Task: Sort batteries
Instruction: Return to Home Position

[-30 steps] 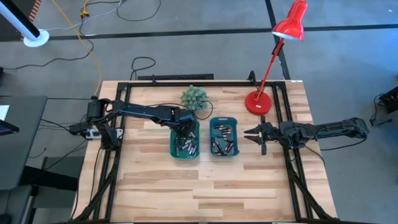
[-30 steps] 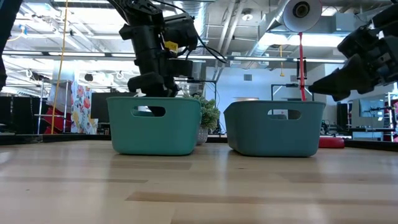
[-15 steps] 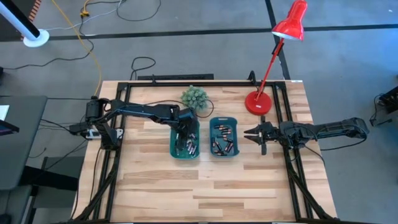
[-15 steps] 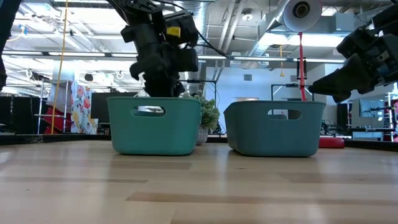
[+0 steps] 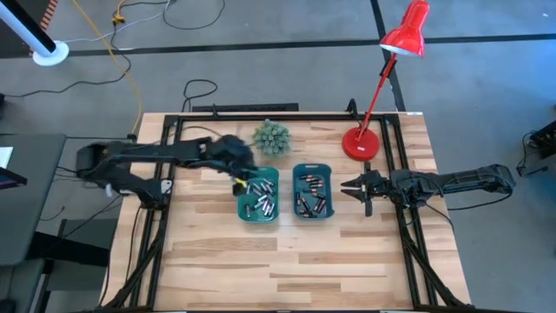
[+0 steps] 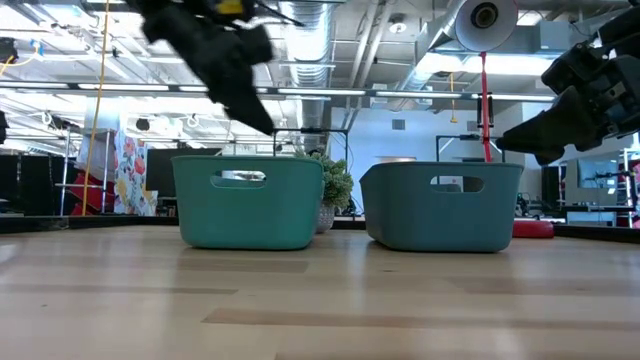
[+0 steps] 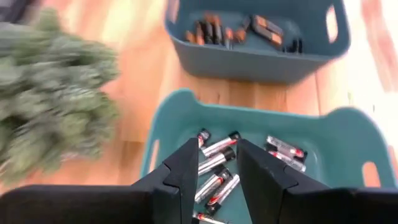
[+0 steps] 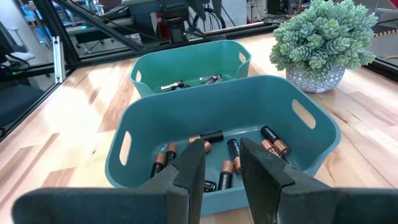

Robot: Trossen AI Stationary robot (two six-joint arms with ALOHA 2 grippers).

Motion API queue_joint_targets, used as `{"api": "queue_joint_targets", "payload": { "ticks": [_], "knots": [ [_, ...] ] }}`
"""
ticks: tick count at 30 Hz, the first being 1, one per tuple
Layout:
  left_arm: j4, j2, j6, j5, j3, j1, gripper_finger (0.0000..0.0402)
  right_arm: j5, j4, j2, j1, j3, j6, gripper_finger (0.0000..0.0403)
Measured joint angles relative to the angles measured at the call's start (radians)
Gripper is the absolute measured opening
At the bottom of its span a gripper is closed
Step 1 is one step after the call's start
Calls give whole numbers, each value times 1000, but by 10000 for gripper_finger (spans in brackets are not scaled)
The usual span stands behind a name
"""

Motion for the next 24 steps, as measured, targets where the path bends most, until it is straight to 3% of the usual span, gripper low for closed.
{"api": "queue_joint_targets", "payload": {
  "ticks": [4, 11, 15, 18, 24],
  "knots": [
    [107, -210, -86, -53, -185, -2, 105, 0, 0, 0, 0, 0, 0, 118],
    [161, -607, -173, -60, -469, -36, 106, 0, 0, 0, 0, 0, -2, 118],
    [331, -818, -238, -61, -638, -67, 106, 0, 0, 0, 0, 0, -2, 118],
    [416, -949, -263, -68, -745, -91, 105, 0, 0, 0, 0, 0, -2, 118],
    [525, -1153, -303, -185, -916, -126, 106, 0, 0, 0, 0, 0, -2, 118]
  ]
}}
